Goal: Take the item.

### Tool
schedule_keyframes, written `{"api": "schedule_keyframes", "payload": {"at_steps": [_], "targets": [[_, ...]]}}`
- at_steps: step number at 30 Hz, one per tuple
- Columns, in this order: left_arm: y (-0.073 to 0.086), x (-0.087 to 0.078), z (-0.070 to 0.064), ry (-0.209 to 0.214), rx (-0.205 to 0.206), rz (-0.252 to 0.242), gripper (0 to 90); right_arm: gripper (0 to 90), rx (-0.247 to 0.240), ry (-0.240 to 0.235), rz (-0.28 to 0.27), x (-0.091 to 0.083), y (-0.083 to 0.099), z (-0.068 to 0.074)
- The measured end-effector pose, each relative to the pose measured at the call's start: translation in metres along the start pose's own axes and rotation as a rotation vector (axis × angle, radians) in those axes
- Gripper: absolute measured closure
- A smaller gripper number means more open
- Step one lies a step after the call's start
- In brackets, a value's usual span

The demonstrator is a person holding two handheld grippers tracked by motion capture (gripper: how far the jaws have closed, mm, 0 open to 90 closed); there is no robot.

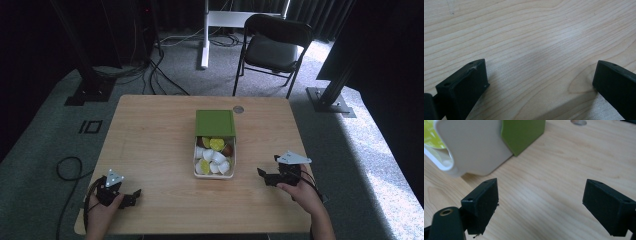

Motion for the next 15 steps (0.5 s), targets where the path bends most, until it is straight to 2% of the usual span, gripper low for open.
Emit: {"api": "schedule_keyframes", "payload": {"at_steps": [15], "targets": [[0.000,0.000,0.000,0.000,0.000,0.000,0.7,13.8,-0.074,-0.021,-0.075,-0.018,-0.044,0.011]]}}
Point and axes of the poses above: each handheld gripper's, and its own axes: x roughly forward along the jaws, y roughly out of its underside, z roughly to its left, the point moved 9 cm from there along x, roughly forward along the jaws, and after that the axes turned 12 degrees about z, right-handed, at the moved point
